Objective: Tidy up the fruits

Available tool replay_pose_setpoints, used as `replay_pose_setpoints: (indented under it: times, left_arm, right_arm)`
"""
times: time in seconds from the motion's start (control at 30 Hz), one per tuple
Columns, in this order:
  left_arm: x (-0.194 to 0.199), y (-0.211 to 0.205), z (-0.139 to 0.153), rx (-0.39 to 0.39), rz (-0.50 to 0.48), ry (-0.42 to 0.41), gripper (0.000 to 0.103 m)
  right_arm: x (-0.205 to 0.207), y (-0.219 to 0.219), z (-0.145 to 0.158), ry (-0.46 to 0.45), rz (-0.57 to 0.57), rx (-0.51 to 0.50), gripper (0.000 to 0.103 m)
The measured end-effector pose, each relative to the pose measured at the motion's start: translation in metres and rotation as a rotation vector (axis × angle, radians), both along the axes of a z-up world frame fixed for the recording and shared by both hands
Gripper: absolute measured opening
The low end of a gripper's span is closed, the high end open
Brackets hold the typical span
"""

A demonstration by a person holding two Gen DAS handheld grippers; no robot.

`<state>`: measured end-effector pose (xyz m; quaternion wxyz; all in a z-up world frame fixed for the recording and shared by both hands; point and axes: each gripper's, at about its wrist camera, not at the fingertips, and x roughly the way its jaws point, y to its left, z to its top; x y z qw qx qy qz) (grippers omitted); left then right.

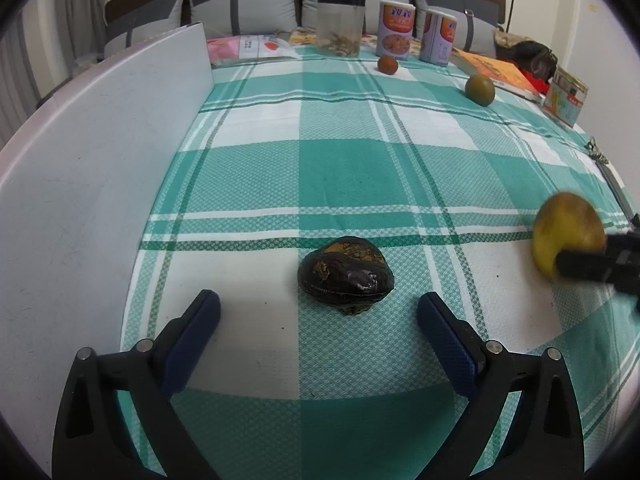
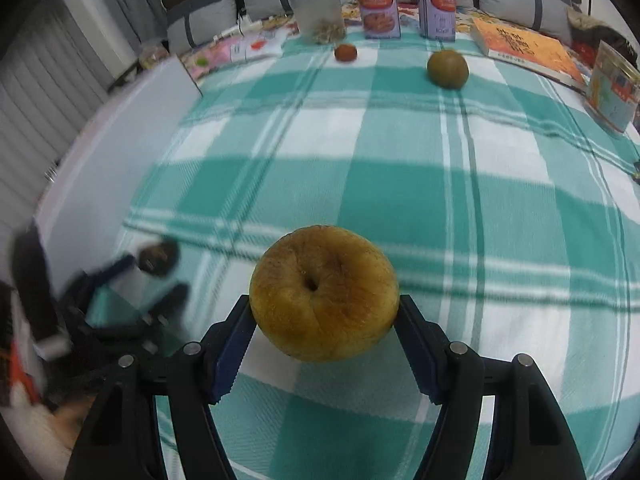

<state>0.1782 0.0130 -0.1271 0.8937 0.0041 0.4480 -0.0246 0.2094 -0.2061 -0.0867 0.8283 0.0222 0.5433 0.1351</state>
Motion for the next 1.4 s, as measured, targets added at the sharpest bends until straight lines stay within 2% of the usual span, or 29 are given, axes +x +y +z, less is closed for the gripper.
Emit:
replay_pose_setpoints:
  times: [0.1, 0.17, 0.23, 0.33, 0.5, 0.7, 0.97, 1.0, 1.4]
  left_arm:
    - [0.000, 0.000, 0.000, -0.001, 0.000, 0.000, 0.100]
    - [0.000, 0.000, 0.000, 0.000, 0.000, 0.000, 0.100]
    - [0.000, 0.000, 0.000, -0.006, -0.001, 0.002, 0.100]
    - [-0.004, 0.004, 0.002, -0.025, -0.011, 0.004, 0.100]
    - [-0.042, 0.010, 0.009, -0.073, -0.045, 0.015, 0.099]
    - [-0.076, 0.002, 0.007, -0.021, -0.103, 0.017, 0.099]
    - [-0.078, -0.001, 0.002, 0.002, -0.100, -0.006, 0.103]
    - [-0.078, -0.001, 0.002, 0.003, -0.101, -0.009, 0.103]
    - [-0.078, -0.001, 0.001, 0.005, -0.106, -0.014, 0.103]
  right_arm:
    - [-0.008, 0.004, -0.002, -0.065, -0.004, -0.022, 0.072]
    - [-0.009, 0.005, -0.003, -0.076, -0.020, -0.013, 0.081]
    - [-0.011, 0.003, 0.001, -0.088, -0.032, 0.007, 0.094]
    - [-0.025, -0.006, 0.014, -0.144, -0.078, 0.000, 0.100]
    - [-0.065, -0.030, 0.023, -0.224, -0.167, -0.029, 0.102]
    - [-0.088, -0.056, 0.011, -0.211, -0.241, -0.028, 0.102]
    - [-0.105, -0.029, -0.017, -0.199, -0.138, -0.138, 0.102]
    - [-0.107, -0.024, -0.019, -0.221, -0.127, -0.175, 0.103]
    - [-0.111, -0.023, -0.023, -0.271, -0.121, -0.174, 0.103]
